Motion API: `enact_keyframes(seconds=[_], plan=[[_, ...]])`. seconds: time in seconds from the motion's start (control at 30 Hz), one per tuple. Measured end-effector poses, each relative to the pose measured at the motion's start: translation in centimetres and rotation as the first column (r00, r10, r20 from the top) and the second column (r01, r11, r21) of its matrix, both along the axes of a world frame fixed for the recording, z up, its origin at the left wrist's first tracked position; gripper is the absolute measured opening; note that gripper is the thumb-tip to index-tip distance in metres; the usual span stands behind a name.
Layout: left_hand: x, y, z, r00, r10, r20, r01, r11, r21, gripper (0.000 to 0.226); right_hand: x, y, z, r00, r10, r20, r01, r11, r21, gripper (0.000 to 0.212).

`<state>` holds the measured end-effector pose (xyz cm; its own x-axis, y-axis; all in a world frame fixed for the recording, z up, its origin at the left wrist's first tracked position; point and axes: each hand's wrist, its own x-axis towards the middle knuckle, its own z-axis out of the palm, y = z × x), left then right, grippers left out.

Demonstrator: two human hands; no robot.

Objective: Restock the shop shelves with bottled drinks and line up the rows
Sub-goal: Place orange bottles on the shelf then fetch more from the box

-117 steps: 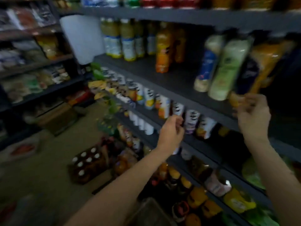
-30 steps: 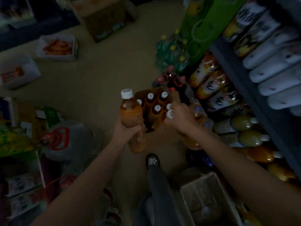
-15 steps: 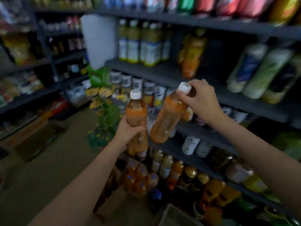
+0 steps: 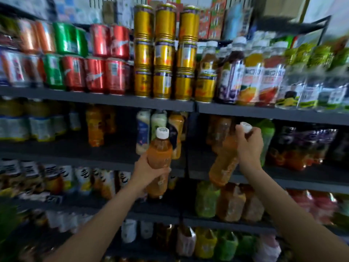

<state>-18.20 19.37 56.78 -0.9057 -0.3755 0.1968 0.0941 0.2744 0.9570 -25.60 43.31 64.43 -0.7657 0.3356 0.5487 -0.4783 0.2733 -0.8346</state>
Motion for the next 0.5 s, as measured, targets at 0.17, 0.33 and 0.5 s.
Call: enact_keyframes(seconds=[0.17,0.33,0.5], plan=[[-7.2,7.1,0.2,1.000,0.006,-0.013,-0.007,1.000,-0.019,0.062,-7.0,5.1,0.4,0.998,0.011,-0.057,-0.009,0.999,0.031,0.030],[-11.5,11.0,1.6,0.999,-0.020,0.034,0.021,0.998,-0.053,0.057,-10.4,5.0,-2.4,0.996,0.071,-0.052,-0.070,0.997,0.019,0.025],[-13.9,12.9,2.3,0.998,0.011,0.069,-0.013,0.999,0.039,0.057,-13.7,4.4,-1.3,0.996,0.079,-0.050,-0.083,0.994,-0.071,0.032]])
